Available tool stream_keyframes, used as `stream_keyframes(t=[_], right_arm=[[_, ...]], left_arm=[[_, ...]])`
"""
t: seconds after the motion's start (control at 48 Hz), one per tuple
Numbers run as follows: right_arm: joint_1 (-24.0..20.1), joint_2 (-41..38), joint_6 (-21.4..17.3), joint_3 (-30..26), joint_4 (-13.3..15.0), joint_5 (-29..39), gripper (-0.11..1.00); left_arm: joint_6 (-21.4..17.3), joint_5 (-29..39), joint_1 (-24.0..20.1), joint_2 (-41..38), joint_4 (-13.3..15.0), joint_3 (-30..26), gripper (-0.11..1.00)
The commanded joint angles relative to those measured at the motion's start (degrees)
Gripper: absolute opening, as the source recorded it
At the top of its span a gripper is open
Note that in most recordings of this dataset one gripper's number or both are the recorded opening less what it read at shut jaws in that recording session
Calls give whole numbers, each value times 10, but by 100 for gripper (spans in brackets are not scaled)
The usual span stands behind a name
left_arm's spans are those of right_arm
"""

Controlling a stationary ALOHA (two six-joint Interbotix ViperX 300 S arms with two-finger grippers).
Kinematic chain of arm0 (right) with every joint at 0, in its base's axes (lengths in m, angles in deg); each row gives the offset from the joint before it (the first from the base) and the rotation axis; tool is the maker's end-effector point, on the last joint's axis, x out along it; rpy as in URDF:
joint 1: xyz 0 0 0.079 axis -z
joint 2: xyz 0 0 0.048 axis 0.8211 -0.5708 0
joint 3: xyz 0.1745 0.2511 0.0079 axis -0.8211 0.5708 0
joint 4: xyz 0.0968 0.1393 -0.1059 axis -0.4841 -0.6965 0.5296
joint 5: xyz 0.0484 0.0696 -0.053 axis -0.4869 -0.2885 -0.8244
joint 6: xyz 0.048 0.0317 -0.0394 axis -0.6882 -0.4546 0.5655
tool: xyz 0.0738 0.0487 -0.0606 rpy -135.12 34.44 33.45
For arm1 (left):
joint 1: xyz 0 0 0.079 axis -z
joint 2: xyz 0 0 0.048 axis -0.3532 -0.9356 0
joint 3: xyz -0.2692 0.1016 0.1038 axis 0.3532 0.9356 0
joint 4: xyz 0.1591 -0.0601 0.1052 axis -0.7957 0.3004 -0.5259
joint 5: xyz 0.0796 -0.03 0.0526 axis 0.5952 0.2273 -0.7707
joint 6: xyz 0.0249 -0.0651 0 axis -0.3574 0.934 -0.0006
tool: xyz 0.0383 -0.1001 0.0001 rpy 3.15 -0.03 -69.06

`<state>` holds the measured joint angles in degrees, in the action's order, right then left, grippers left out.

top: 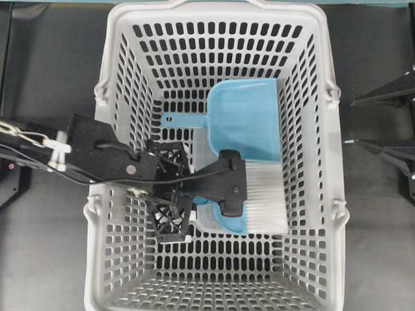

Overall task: Pick up the hand brush from the shopping basket with the left arm.
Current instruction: 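Close the left gripper on the blue hand brush handle, then lift the hand brush upward out of the basket with the left gripper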

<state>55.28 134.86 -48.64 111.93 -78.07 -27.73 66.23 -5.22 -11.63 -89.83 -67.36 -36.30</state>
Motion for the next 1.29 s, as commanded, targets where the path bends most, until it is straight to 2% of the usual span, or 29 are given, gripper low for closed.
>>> stream_keyframes(t=[0.0, 0.25, 0.855, 1.105, 1.271], right_arm=[[-2, -3, -1, -8, -1, -2, 70], [-2, -3, -2, -5, -1, -2, 70], [-2, -3, -3, -4, -2, -2, 70], [-2, -3, -3, -5, -2, -2, 70], [-2, -3, -3, -4, -2, -2, 70]], left_arm=[[-2, -2, -3, 35, -2, -9, 26], [-24, -4, -3, 86, -2, -15, 26], [-106, -1, -11, 155, -2, -110, 26], [-111, -14, -25, 173, -2, -102, 26], [-111, -79, -32, 194, -2, -73, 26]])
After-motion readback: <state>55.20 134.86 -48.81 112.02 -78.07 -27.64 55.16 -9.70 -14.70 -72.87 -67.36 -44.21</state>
